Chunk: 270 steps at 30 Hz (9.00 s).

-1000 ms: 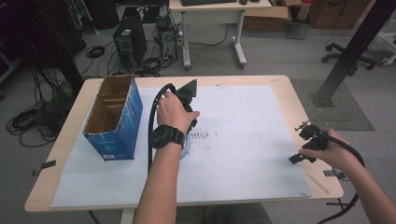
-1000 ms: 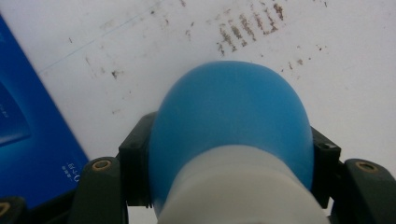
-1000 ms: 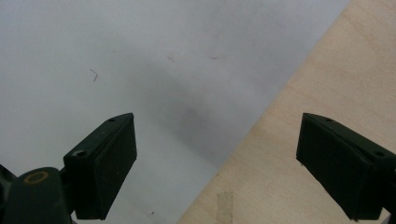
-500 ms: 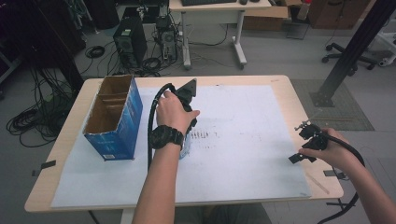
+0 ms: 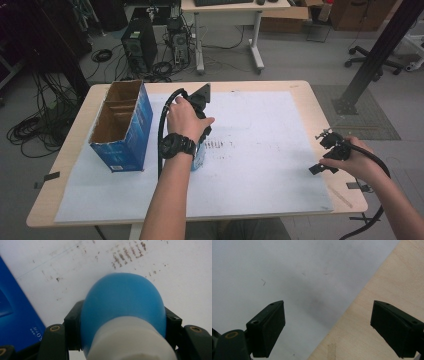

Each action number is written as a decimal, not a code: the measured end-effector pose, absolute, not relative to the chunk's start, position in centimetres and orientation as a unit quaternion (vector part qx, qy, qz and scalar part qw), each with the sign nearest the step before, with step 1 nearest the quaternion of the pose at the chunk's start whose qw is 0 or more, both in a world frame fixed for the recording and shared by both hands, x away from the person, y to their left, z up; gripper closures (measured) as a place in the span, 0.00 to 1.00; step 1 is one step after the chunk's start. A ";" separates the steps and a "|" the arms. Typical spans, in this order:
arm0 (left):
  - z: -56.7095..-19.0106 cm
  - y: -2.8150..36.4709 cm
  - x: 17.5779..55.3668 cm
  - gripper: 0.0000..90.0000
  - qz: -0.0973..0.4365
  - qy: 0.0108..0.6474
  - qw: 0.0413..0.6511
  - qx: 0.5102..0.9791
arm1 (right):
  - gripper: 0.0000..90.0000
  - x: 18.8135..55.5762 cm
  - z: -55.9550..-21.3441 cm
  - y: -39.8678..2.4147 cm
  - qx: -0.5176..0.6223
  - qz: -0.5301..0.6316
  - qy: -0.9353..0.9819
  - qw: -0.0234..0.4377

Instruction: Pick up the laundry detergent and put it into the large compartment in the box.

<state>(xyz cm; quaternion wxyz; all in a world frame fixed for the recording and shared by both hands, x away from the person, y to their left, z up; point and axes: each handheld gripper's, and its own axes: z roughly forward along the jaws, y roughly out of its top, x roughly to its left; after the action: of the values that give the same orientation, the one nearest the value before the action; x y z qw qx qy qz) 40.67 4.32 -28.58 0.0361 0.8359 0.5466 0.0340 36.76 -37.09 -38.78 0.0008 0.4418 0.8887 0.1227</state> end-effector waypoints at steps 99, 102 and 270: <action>-16.7 3.6 40.0 0.42 0.033 0.530 0.047 0.846 | 0.14 37.4 -36.5 -36.5 0.439 0.132 0.889 0.003; -16.4 3.7 40.1 0.42 0.035 0.530 0.046 0.846 | 0.14 37.4 -36.6 -36.6 0.440 0.132 0.888 0.003; -11.9 24.3 43.5 0.42 0.103 0.700 0.038 0.705 | 0.15 38.9 -34.2 -35.6 0.463 0.127 0.877 0.003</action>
<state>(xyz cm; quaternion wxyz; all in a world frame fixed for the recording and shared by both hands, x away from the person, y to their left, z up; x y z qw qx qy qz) 43.52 24.27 -11.89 0.0375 0.7055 0.7002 0.1030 38.87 -35.62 -34.15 0.0034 0.4633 0.8770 0.1273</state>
